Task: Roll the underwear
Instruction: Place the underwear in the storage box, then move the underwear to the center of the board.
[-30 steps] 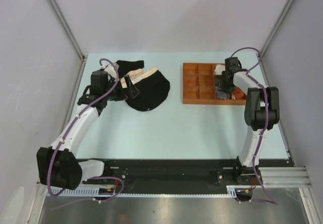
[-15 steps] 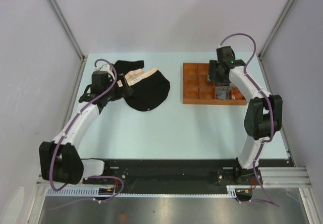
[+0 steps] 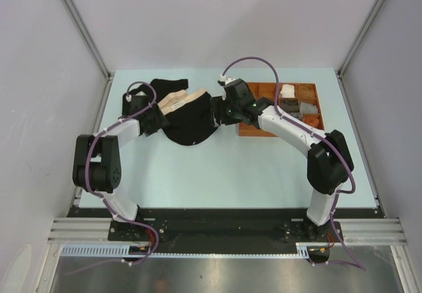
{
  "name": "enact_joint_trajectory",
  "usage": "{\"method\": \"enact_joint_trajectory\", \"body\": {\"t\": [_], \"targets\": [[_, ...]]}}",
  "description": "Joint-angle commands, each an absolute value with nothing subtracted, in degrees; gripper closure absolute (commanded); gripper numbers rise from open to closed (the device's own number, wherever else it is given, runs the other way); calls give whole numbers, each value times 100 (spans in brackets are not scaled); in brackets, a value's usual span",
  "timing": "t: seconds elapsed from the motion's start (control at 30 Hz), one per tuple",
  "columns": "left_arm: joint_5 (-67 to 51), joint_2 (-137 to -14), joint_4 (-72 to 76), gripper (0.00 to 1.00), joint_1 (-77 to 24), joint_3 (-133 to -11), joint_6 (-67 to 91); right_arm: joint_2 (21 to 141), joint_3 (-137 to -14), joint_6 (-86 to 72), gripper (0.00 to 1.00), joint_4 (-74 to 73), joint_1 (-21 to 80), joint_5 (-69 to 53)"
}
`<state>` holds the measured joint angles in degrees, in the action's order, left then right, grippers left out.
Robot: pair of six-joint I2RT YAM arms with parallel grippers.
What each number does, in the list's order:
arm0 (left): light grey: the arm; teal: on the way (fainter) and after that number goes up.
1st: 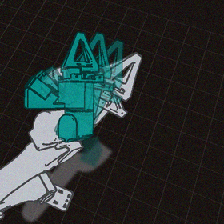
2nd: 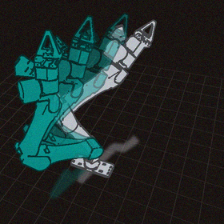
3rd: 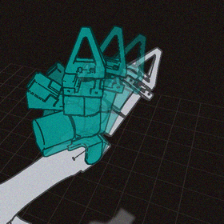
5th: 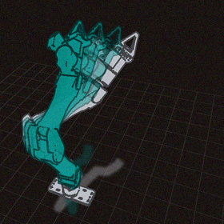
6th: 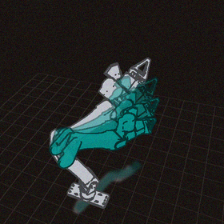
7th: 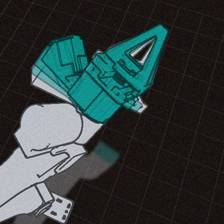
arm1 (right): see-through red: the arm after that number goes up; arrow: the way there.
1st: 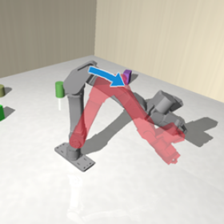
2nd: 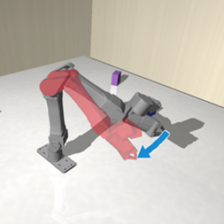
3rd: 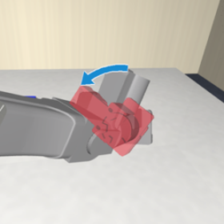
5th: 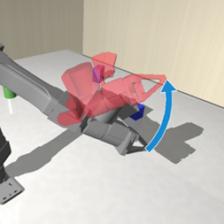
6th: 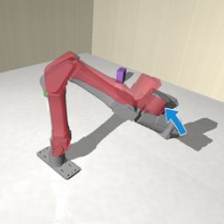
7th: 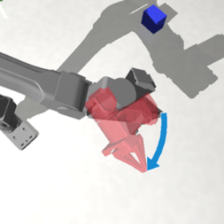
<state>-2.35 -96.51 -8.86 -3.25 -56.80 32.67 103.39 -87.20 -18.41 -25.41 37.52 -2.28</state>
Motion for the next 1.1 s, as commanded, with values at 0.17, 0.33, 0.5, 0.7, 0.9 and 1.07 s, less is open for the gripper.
{"method": "enact_joint_trajectory", "body": {"t": [0.17, 0.33, 0.5, 0.7, 0.9, 1.07], "targets": [[-27, -10274, -816, 44, -579, -6372, 3296, 10204, -8622, -2039, 33, -2232, 3806, -483], [508, -10353, -1116, 53, -896, -6337, 3191, 10003, -8569, -2013, 33, -2302, 3735, -457], [949, -10266, -1230, 59, -1098, -6048, 3146, 9835, -8552, -1986, 33, -2347, 3691, -440], [1064, -10151, -1231, 83, -1274, -5740, 3146, 9747, -8508, -1942, 33, -2408, 3674, -431], [871, -9766, -1178, 100, -1792, -5274, 3181, 9703, -8420, -1934, 33, -2505, 3691, -404], [791, -9186, -1099, 100, -2635, -4598, 3331, 9659, -8297, -1863, 33, -2636, 3814, -326]]}}
